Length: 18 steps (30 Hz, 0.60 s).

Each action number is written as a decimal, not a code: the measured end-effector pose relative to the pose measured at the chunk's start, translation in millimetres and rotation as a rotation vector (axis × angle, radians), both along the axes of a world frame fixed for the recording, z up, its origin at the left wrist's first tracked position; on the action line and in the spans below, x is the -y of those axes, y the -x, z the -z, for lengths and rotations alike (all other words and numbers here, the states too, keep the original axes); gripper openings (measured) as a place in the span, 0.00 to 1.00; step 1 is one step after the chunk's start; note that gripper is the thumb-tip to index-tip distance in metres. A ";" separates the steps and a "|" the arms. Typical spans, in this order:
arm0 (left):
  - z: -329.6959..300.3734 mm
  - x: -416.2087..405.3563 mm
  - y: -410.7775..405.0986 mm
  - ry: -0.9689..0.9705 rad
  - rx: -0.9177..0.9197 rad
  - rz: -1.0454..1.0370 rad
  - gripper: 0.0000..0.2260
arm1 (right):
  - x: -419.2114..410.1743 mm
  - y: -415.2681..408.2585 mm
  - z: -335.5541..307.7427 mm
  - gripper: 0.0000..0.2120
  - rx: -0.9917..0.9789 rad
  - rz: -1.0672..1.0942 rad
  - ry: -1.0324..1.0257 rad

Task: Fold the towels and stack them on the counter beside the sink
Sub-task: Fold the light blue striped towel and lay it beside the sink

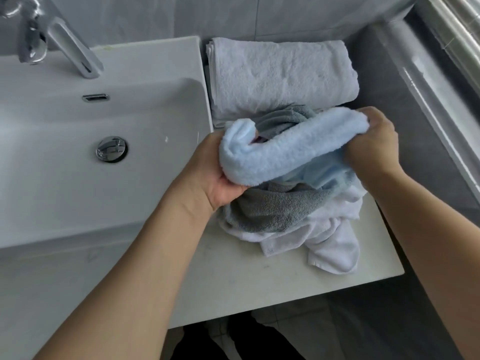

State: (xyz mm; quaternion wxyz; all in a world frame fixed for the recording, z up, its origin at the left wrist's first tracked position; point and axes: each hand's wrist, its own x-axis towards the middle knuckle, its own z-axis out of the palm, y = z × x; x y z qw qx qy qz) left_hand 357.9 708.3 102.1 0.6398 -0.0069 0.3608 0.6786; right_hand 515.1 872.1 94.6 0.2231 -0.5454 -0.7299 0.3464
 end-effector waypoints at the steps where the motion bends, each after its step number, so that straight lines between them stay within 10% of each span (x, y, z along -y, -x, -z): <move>1: 1.3 2.7 1.8 0.038 -0.076 0.074 0.09 | 0.2 3.6 -1.5 0.07 -0.065 0.000 0.035; 9: 10.0 -2.1 -12.0 0.367 -1.074 0.443 0.09 | 17.2 41.0 -12.4 0.07 -0.444 -0.164 0.415; 15: 1.1 18.7 24.6 0.127 -0.335 -0.282 0.07 | -2.8 14.6 27.8 0.11 0.294 -0.408 -0.141; 18: -1.7 32.6 21.5 0.102 -0.318 -0.424 0.04 | -4.2 22.3 42.0 0.10 0.429 -0.465 -0.152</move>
